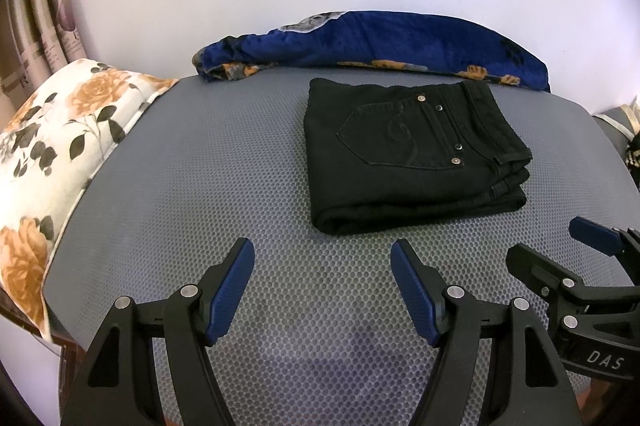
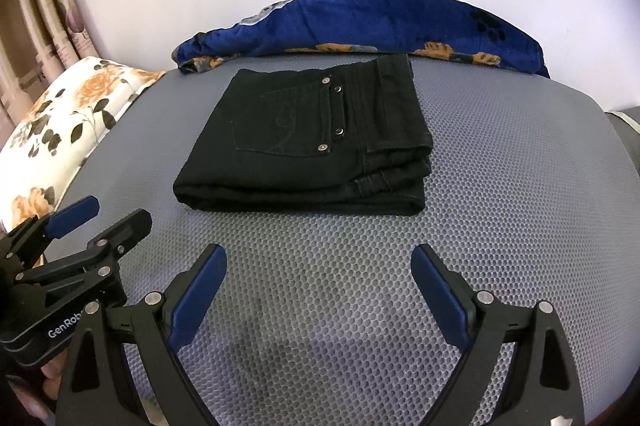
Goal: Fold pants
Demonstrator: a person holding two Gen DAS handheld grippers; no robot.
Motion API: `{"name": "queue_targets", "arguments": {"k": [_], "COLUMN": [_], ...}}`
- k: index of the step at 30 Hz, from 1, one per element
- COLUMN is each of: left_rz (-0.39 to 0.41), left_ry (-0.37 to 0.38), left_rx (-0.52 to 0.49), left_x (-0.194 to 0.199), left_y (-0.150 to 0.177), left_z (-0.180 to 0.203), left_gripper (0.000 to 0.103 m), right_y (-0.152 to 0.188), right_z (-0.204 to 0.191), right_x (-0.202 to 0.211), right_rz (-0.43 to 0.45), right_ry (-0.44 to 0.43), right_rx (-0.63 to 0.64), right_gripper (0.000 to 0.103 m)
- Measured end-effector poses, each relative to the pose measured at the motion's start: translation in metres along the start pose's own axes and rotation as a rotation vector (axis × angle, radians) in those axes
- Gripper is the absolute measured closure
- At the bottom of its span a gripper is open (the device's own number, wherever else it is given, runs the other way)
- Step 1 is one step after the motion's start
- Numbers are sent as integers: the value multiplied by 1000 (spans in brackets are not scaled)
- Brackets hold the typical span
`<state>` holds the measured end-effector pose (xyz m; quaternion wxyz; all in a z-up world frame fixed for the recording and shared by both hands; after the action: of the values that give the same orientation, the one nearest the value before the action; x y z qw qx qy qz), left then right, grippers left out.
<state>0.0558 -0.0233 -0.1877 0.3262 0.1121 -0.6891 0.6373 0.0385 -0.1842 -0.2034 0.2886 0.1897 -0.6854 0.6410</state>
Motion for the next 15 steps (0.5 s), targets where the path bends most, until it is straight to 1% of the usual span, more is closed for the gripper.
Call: {"name": "queue_targets", "arguments": {"k": [9, 15], "left_rz": [-2, -1], "left_ry": [-5, 4], "left_rx": [-6, -7], "left_x": [-1, -2], "left_y": [0, 0], "left_z": [0, 0], "left_gripper": [32, 32], "right_y": [2, 3], "right_z": [0, 0], "right_x": [-3, -4], "right_rz": [-10, -13], "right_ry": [-1, 0], "right_rx": [2, 1], "right_gripper": [11, 11]}}
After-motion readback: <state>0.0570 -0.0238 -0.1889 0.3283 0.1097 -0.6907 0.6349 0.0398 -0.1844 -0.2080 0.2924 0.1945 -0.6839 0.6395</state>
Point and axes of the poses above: each gripper's, at about its wrist camera, not at the fingertips, and x roughly against the way its jaws point, z to its right, y to its underside, the point moved 7 cm from there along -x, roughly the way its jaws point, and after that the axes turned 12 degrees about y, right-handed, at the moved point
